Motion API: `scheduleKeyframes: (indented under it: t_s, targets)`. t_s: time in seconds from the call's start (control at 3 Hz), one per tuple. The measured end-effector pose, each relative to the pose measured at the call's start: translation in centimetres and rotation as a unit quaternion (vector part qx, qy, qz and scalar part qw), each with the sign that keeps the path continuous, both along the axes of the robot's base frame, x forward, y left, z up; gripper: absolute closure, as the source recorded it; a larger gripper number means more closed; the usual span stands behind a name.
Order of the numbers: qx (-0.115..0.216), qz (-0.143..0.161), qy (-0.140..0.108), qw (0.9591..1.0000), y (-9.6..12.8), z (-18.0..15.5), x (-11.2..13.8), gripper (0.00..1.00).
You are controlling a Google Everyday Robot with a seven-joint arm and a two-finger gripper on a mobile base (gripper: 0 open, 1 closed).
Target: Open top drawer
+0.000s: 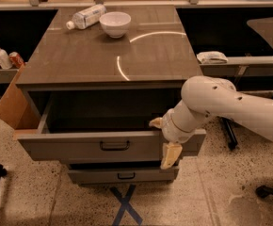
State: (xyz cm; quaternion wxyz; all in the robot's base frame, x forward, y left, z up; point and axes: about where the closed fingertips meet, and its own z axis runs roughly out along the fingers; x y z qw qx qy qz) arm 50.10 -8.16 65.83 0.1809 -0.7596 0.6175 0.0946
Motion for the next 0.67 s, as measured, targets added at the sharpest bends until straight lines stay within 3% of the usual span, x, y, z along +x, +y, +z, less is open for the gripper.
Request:
scheduleKeyframes:
  t_s: [0.67]
  targets:
    - [-0.007, 0.013, 0.034, 0.9993, 0.1, 0.1, -3.3, 0.66]
